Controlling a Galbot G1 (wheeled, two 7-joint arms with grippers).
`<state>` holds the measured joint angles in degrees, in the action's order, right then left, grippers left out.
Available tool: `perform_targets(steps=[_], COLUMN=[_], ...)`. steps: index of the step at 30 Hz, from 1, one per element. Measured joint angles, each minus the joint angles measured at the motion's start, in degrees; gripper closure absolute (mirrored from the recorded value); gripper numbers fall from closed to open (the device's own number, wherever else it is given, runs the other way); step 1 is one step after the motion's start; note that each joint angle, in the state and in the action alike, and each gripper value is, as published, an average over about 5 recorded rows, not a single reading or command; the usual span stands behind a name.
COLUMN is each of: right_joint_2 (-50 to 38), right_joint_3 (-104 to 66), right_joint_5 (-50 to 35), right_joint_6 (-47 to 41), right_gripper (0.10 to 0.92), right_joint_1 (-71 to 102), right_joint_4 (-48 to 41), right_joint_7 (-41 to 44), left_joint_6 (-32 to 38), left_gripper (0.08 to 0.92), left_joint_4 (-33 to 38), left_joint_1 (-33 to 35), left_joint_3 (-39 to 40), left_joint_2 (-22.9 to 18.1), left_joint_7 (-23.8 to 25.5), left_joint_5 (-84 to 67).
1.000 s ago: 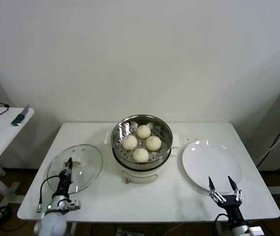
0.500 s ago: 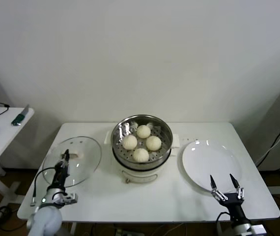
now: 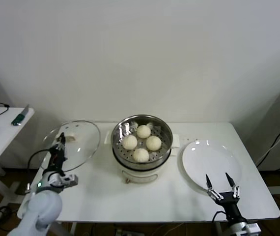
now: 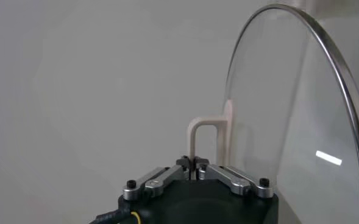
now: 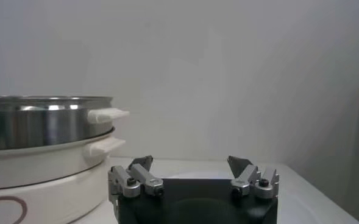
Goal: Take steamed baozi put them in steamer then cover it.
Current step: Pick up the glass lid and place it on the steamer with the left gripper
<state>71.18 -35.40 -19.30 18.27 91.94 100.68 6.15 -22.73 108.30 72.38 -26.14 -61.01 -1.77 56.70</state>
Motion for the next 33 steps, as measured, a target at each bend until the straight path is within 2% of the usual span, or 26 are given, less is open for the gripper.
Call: perform_targets(steps=[8, 15, 24, 33], right_joint_2=[-0.25, -0.93, -1.91, -2.92], right_joint_3=[0.07, 0.25, 0.42, 0.46], right_joint_5=[0.56, 0.74, 0.70, 0.76], right_joint_6=[0.53, 1.14, 1.63, 1.62], right_gripper=[0.203, 0.203, 0.203, 0.203], right_joint_1=[-0.62, -0.78, -1.30, -1.98], right_joint_4=[-0.20, -0.56, -0.99, -1.34], right_joint_7=[0.20, 0.26, 0.38, 1.00], left_joint_6=[-7.55, -12.94, -18.09, -19.48], left_gripper=[0.868, 0.868, 0.868, 0.868], left_joint_4=[5.34, 7.00, 6.00, 1.74], left_joint_1=[-2.93, -6.15, -11.35, -16.92], left_joint_3=[5.35, 11.00, 19.37, 27.00], left_joint_2=[0.25, -1.39, -4.86, -10.27], left_joint_7=[3.31, 6.09, 9.07, 12.12], left_joint_5=[0.04, 4.68, 14.40, 20.89])
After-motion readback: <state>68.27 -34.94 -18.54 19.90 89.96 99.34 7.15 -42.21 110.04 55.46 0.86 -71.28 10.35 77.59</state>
